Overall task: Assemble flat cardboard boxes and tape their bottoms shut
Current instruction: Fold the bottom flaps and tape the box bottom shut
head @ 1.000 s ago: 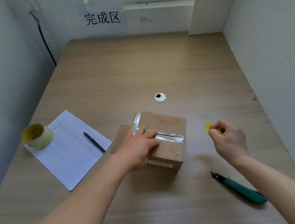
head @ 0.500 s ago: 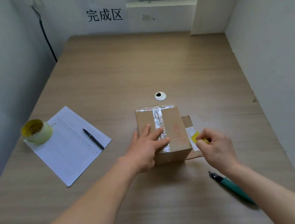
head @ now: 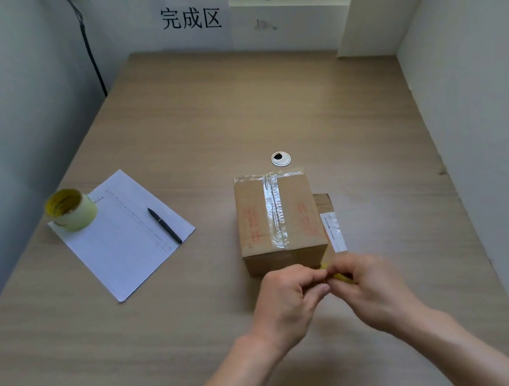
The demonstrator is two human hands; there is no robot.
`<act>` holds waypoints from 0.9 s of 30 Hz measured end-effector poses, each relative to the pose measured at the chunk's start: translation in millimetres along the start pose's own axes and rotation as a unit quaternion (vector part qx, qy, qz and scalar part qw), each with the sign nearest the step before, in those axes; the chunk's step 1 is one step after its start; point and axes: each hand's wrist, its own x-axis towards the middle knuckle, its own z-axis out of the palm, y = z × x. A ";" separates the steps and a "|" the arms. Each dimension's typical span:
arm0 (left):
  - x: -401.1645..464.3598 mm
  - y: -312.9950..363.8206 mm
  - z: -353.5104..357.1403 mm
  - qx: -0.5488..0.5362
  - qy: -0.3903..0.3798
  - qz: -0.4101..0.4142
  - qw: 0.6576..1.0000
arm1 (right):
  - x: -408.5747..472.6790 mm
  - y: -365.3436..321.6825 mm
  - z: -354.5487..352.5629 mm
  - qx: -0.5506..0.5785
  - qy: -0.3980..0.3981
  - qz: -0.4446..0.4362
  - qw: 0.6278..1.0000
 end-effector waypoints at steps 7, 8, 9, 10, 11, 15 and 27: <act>-21.0 -0.9 -5.0 0.072 0.004 -0.063 0.995 | -15.1 -0.4 21.3 0.064 -0.087 0.034 0.994; -23.0 -1.3 -5.9 0.076 -0.003 -0.079 0.994 | -16.9 -1.5 23.5 0.066 -0.093 0.037 0.993; -24.6 -1.8 -7.0 0.082 -0.011 -0.089 0.993 | -18.1 -3.0 25.3 0.065 -0.097 0.040 0.992; -25.7 -2.3 -8.5 0.089 -0.018 -0.093 0.991 | -19.1 -4.7 26.2 0.065 -0.101 0.044 0.992; -26.5 -2.3 -10.6 0.095 -0.022 -0.093 0.991 | -19.7 -6.7 26.6 0.074 -0.109 0.050 0.990; -20.6 -3.5 -28.7 0.108 -0.019 -0.092 0.990 | -22.2 -16.0 23.6 0.229 -0.179 0.074 0.954; -18.6 -25.5 -68.6 0.032 0.029 -0.151 0.988 | 3.9 -0.1 -34.9 -0.172 -0.193 0.035 0.965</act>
